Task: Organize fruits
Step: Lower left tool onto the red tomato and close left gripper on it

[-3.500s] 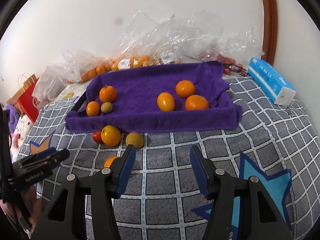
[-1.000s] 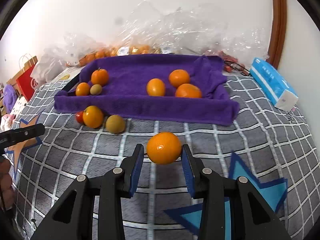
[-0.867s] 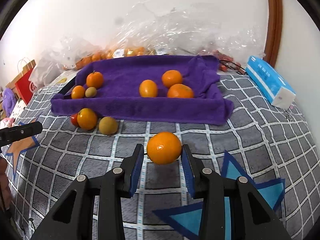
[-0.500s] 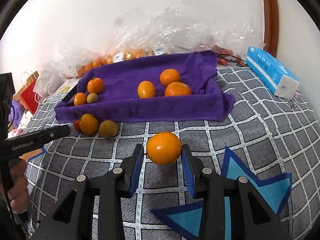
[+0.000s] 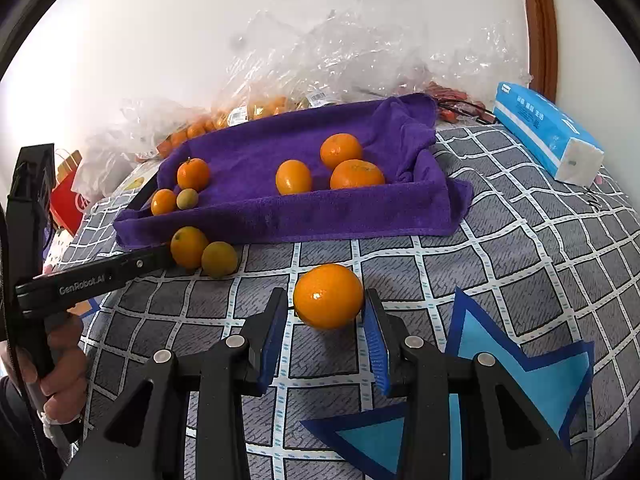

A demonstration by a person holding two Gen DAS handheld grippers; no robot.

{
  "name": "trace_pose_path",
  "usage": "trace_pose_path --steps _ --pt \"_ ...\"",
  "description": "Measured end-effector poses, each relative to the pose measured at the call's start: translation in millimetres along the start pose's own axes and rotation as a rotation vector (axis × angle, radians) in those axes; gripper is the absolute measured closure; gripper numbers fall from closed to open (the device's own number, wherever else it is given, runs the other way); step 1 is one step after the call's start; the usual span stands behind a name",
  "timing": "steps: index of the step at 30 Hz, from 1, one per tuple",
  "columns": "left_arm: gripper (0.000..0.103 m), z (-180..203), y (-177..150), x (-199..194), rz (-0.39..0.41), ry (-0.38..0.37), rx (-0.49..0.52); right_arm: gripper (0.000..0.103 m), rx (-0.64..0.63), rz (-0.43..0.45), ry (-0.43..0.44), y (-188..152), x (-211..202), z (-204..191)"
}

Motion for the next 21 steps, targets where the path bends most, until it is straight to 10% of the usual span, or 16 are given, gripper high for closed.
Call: trace_pose_path --steps 21 --pt "0.075 -12 -2 -1 0.021 -0.099 -0.046 0.065 0.011 -0.009 -0.005 -1 3 3"
Point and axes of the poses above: each gripper's, at about its wrist camera, not at the fingertips, and x roughly the way its jaws point, z to its right, y to its top, the point moved 1 cm from there along x, roughly the way its jaws point, and after that the axes turned 1 degree about -y, right-handed, at the moved point
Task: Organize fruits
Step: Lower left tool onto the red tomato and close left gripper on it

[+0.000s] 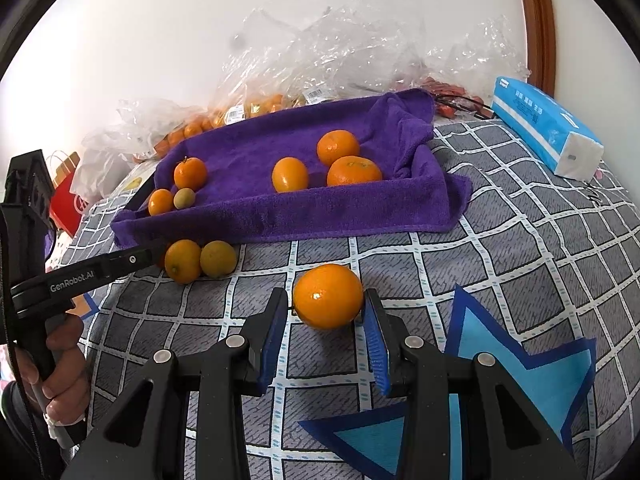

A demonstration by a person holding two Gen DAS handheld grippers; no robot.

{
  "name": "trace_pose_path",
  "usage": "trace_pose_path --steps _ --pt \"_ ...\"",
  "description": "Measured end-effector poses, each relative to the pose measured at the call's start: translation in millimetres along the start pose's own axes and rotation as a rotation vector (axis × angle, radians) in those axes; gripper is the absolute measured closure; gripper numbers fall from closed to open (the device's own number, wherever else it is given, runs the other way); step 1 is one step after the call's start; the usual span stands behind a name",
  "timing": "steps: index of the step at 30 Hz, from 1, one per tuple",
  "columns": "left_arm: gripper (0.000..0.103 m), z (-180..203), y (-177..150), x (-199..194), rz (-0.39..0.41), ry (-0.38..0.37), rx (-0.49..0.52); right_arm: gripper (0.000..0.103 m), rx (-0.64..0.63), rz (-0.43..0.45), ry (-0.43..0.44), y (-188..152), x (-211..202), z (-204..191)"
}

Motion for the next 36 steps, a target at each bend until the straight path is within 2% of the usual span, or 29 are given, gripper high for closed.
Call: trace_pose_path --steps 3,7,11,36 --pt "0.075 0 2 2 0.0 0.021 -0.005 0.065 0.005 -0.003 -0.003 0 1 1" --pt "0.079 -1 1 2 -0.004 0.0 -0.008 0.065 0.004 -0.006 -0.006 0 1 1" --pt "0.079 -2 0 1 0.0 -0.008 -0.008 0.065 0.004 -0.009 -0.005 1 2 1" --pt "0.079 1 -2 -29 0.107 -0.04 -0.017 0.065 0.013 0.04 -0.073 -2 -13 0"
Point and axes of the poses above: each gripper's, at about its wrist camera, not at the fingertips, and x roughly the way its jaws point, z to its right, y to its top, the point moved 1 cm from there along x, roughly the way its jaws point, and after that the axes turned 1 degree about -y, right-handed, at the moved point
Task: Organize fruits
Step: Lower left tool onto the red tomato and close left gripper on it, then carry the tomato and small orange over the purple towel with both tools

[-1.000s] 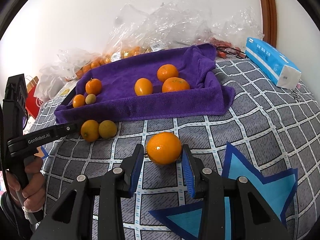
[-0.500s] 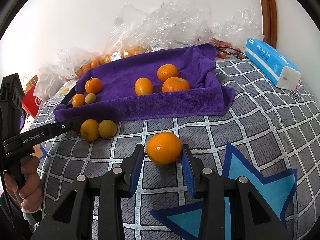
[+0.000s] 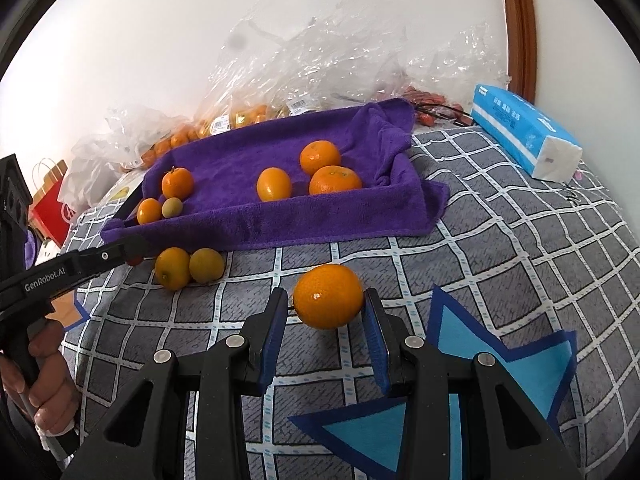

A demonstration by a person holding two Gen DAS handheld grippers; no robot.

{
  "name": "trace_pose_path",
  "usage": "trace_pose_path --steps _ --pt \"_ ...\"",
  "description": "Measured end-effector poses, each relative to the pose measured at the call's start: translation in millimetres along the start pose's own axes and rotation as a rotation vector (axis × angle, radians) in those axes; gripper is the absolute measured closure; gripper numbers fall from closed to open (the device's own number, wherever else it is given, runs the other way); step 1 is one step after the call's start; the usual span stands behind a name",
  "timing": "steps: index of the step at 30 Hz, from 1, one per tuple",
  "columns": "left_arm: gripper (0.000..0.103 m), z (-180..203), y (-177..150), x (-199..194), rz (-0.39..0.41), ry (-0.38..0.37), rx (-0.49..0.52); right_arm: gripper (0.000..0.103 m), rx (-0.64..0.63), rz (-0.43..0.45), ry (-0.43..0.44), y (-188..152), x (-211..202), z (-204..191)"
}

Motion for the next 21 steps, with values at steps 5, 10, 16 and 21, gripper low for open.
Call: trace_pose_path --steps 5,10,16,21 --pt "0.079 7 -1 -11 0.044 0.021 0.026 0.065 0.003 0.015 -0.01 7 -11 -3" --pt "0.079 12 -2 -22 0.047 0.002 0.013 0.065 0.004 0.036 -0.021 17 -23 -8" --pt "0.079 22 1 -39 0.064 0.016 0.037 0.065 -0.017 0.052 -0.029 24 -32 -18" --pt "0.079 27 8 -50 0.081 0.032 0.048 0.065 -0.024 0.059 -0.033 27 -36 -25"
Point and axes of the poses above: each gripper's, at about its wrist camera, not at the fingertips, and x roughly the way its jaws point, z to its right, y to its top, the point moved 1 cm from there along x, roughly the way its jaws point, and after that the axes turned 1 degree about -y, right-handed, at the moved point
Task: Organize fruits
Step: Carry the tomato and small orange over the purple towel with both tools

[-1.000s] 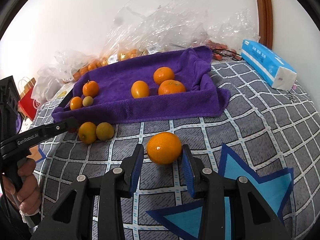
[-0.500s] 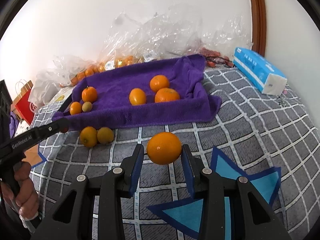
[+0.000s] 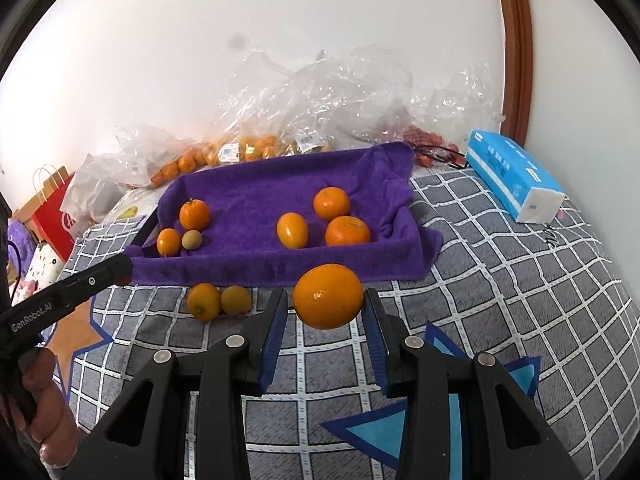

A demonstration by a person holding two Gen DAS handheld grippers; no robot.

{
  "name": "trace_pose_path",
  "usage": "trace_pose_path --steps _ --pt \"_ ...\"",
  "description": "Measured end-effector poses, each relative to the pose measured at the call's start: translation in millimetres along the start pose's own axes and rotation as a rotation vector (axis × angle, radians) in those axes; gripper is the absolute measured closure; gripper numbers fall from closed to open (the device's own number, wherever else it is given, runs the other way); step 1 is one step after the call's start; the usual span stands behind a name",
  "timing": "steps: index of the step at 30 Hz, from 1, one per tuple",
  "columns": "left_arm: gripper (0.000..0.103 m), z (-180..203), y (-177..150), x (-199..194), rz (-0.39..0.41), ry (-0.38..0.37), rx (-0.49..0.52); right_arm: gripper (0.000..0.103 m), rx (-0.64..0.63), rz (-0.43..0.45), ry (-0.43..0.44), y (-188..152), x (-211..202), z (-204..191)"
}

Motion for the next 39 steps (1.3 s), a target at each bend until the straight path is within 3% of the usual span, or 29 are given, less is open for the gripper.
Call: trace_pose_path --steps 19,26,39 --pt "0.079 -12 38 -12 0.034 0.034 -0.03 0.065 -0.007 0.013 -0.005 30 3 -3" --pt "0.079 -32 47 -3 0.017 0.087 -0.058 0.065 -0.002 0.017 0.006 41 15 -1" --pt "0.079 -45 66 24 -0.006 0.094 -0.082 0.065 -0.01 0.028 -0.004 68 51 13"
Point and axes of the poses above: each gripper's, at about its wrist camera, not at the fingertips, and x roughly the way its jaws point, z to its right, y to its top, the point moved 1 cm from there along x, roughly the way its jaws point, and after that the axes turned 1 degree about -y, right-handed, at the moved point
